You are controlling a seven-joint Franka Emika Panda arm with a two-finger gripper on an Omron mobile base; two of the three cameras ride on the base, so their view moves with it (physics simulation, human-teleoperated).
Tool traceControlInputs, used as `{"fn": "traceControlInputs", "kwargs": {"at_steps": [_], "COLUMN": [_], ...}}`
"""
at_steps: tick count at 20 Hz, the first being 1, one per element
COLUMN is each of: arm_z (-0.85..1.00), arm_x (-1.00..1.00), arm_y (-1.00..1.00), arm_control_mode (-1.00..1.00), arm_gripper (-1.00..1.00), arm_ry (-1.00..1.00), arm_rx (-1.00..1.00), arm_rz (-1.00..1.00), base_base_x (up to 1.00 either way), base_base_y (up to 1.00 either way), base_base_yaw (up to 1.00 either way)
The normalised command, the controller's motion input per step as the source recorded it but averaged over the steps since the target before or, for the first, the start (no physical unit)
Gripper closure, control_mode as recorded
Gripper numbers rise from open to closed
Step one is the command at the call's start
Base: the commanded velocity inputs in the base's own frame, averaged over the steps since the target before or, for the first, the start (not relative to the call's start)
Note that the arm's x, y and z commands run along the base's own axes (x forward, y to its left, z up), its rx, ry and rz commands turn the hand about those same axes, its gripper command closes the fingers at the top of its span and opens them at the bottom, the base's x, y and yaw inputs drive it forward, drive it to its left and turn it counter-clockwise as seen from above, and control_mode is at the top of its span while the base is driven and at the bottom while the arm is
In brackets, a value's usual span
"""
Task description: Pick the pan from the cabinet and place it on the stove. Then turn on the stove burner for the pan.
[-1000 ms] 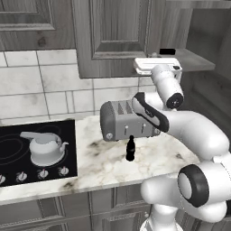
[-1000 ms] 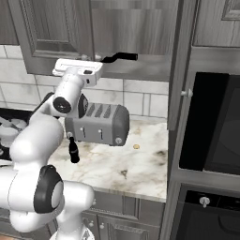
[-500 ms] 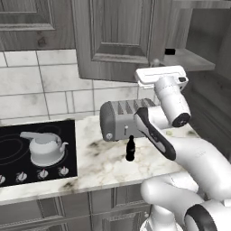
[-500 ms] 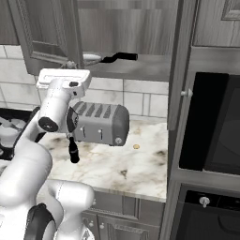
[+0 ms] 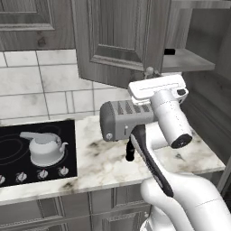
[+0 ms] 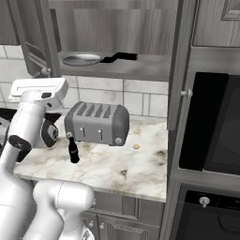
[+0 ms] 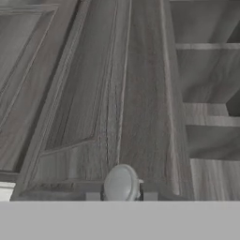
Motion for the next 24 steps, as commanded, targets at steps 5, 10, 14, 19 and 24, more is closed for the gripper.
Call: {"fn": "traceControlInputs", "kwargs": {"at_steps": [5, 10, 14, 19, 24], "arm_z": [0.0, 0.0, 0.01, 0.08, 0.14], "arm_x": [-0.37, -0.35, -0.26, -0.14, -0.02], "arm_y": [0.15, -0.31, -0.87, -0.88, -0.7], "arm_control_mode": [-1.0, -1.0, -1.0, -1.0, -1.0], "arm_gripper": [-1.0, -1.0, -1.0, -1.0, -1.0], "arm_ry": [-0.04, 0.0, 0.0, 0.02, 0.11], "arm_rx": [0.0, 0.01, 0.06, 0.07, 0.06], "arm_rz": [0.0, 0.01, 0.0, 0.02, 0.0], "base_base_x": [0.0, 0.0, 0.0, 0.0, 0.0], "base_base_y": [0.0, 0.0, 0.0, 0.0, 0.0], "base_base_yaw": [0.0, 0.0, 0.0, 0.0, 0.0]}}
